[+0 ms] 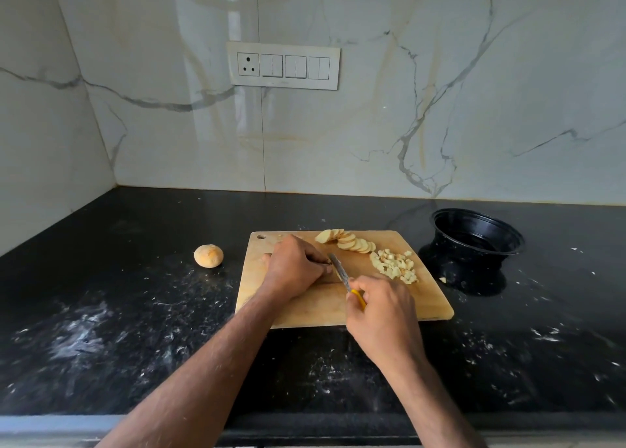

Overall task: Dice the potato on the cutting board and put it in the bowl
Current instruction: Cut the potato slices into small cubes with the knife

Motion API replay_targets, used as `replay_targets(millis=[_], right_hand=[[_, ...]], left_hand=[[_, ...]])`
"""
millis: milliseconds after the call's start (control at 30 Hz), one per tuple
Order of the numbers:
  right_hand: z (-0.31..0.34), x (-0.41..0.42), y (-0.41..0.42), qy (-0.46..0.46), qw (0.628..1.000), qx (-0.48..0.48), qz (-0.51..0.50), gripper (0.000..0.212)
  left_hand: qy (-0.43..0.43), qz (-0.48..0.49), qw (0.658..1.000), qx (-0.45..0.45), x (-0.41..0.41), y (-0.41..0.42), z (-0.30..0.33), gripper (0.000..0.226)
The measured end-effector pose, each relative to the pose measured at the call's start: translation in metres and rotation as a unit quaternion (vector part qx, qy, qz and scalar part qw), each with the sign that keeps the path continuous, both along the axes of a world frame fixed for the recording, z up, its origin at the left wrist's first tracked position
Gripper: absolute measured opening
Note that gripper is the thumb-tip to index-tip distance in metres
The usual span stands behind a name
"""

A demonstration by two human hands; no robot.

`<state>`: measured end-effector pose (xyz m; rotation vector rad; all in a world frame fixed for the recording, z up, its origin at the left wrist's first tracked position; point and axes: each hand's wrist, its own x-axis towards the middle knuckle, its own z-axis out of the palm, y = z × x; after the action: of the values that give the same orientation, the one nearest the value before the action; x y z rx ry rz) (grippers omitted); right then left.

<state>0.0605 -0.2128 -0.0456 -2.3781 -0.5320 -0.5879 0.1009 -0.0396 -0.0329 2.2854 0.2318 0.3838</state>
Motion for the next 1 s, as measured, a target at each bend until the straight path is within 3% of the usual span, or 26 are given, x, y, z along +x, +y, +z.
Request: replay_targets(millis=[300, 733, 1000], right_hand=[[0.0007, -0.0023, 0.0019, -0.004, 0.999, -0.047, 0.004, 0.023], [0.0053, -0.0014, 0.0057, 0.008, 0.997, -0.082, 0.007, 0.023], [0.0074, 0.0008, 0.0063, 0.009, 0.996, -0.093, 0.015, 0.025]], left_hand=[[0.003, 0.034, 0.998, 0.045, 0.0031, -0.0017, -0.0039, 0.002], [0.015, 0.049, 0.997, 0.051, 0.0072, -0.0034, -0.0046, 0.018], [0.017, 0.056, 0.997, 0.057, 0.0087, -0.004, -0.0053, 0.007]])
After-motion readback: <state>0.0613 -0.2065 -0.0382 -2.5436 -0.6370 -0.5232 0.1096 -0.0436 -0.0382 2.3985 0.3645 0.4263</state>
